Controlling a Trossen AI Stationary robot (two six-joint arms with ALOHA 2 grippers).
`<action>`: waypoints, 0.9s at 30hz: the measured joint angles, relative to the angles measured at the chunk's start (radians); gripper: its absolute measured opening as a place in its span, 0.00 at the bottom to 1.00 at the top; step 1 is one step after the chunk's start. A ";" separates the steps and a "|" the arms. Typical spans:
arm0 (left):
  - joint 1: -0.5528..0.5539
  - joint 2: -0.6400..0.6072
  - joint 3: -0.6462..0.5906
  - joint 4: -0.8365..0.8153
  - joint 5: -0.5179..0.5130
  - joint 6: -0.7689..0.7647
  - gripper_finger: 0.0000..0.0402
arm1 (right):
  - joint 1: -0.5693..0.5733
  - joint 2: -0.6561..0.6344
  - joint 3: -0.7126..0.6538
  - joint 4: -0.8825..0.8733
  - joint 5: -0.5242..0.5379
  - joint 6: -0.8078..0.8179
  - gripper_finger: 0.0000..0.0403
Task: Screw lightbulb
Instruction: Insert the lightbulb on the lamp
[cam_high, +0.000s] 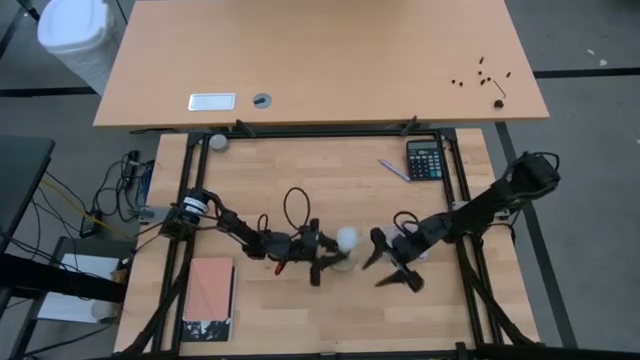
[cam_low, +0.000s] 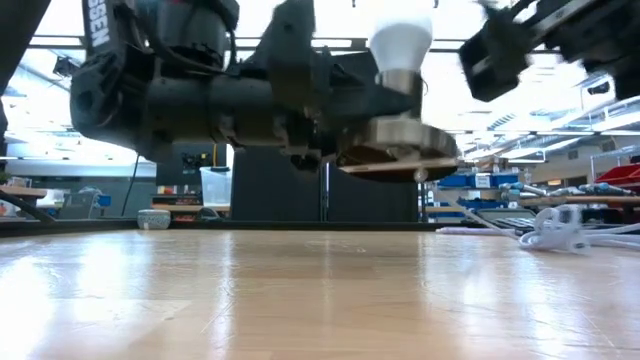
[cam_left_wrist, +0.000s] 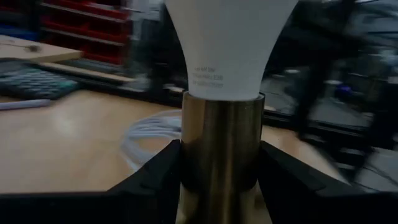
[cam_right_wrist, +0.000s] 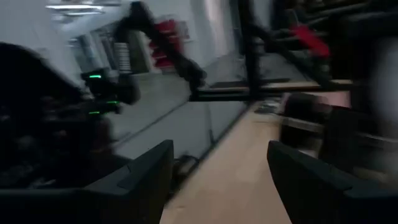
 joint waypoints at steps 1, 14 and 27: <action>0.003 0.000 0.000 -0.004 -0.009 0.000 0.46 | 0.014 -0.016 -0.007 0.000 -0.013 0.001 0.67; 0.001 0.000 0.000 -0.029 0.106 -0.007 0.46 | -0.021 -0.059 -0.005 -0.192 0.271 -0.033 0.67; -0.009 0.000 0.000 -0.036 0.107 -0.002 0.46 | -0.055 -0.030 0.140 -0.363 0.236 -0.086 0.83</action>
